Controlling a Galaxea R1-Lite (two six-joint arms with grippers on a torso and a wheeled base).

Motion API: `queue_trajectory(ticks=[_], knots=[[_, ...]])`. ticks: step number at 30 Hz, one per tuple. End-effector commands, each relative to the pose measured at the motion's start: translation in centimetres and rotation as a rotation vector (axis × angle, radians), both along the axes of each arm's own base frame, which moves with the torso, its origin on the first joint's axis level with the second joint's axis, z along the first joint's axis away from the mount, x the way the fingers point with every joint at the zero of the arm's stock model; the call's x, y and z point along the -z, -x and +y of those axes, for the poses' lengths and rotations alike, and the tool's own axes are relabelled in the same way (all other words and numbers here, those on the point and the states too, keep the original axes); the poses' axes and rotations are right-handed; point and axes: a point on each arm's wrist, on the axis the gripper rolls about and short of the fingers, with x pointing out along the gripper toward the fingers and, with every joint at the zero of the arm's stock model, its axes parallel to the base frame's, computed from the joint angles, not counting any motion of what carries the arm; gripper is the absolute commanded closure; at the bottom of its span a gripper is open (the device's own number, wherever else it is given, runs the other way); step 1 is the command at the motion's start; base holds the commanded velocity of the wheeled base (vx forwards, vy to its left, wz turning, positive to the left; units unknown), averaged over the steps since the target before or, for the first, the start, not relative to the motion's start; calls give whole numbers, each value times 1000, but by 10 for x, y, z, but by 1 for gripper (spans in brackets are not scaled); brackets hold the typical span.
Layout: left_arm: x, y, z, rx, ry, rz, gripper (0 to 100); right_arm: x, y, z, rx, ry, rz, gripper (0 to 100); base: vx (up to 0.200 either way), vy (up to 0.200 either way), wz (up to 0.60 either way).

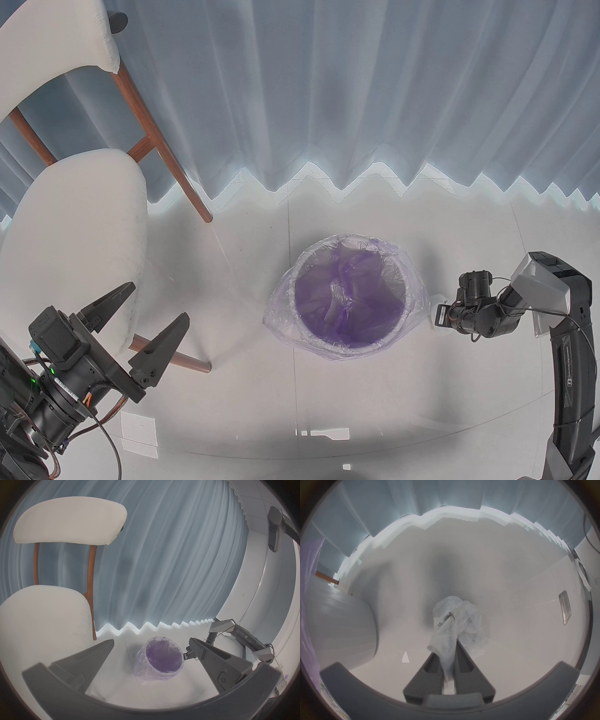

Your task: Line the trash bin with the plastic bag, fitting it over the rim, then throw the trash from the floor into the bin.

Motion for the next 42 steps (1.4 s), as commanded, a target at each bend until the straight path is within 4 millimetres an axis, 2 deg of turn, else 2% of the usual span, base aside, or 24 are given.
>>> queue_trajectory(ticks=[1,3,4,5,6,7,9,13,14,15,16,18,19,23,26,30,35,39,42], knots=[[2,2,4,-15,-3,3,0,-26,13,1,24,-25,-30,100,0,0,0],[1,2,7,-35,-7,-4,0,-58,48,5,72,-90,-49,100,0,0,0],[1,2,7,-35,-7,-4,0,-58,48,5,72,-90,-49,100,0,0,0],[1,-1,13,-83,-32,-18,0,-76,75,7,81,-116,-76,100,0,0,0],[1,-3,16,-107,-45,-23,0,-84,88,8,80,-127,-93,100,0,0,0],[1,-3,16,-107,-45,-23,0,-84,88,8,80,-127,-93,100,0,0,0],[0,-6,22,-152,-59,-37,0,-116,144,19,53,-165,-180,100,0,0,0],[-3,-3,24,-160,-50,-58,0,-154,211,43,-53,-193,-318,100,0,0,0],[-4,-2,24,-158,-48,-61,0,-157,217,45,-61,-189,-333,100,0,0,0],[-5,-2,25,-161,-45,-67,0,-168,235,46,-75,-180,-378,100,0,0,0],[-6,-2,26,-166,-43,-71,0,-175,243,48,-88,-169,-408,100,0,0,0],[-6,-2,26,-166,-43,-71,0,-177,246,48,-94,-165,-418,100,0,0,0],[-8,-1,29,-190,-37,-85,0,-193,261,51,-123,-145,-498,100,0,0,0],[-10,1,37,-239,-43,-106,0,-212,276,66,-210,-156,-597,100,0,0,0],[-12,2,41,-265,-42,-115,0,-214,281,83,-309,-178,-601,100,0,0,0],[-12,3,42,-270,-41,-119,0,-212,279,96,-390,-156,-592,100,0,0,0],[-15,5,45,-289,-33,-138,0,-205,275,104,-463,-102,-558,100,0,0,0],[-17,8,46,-295,-27,-151,0,-196,266,124,-556,-131,-550,100,0,0,0],[-17,7,48,-305,-28,-152,0,-186,246,137,-590,-140,-574,100,0,0,0]])
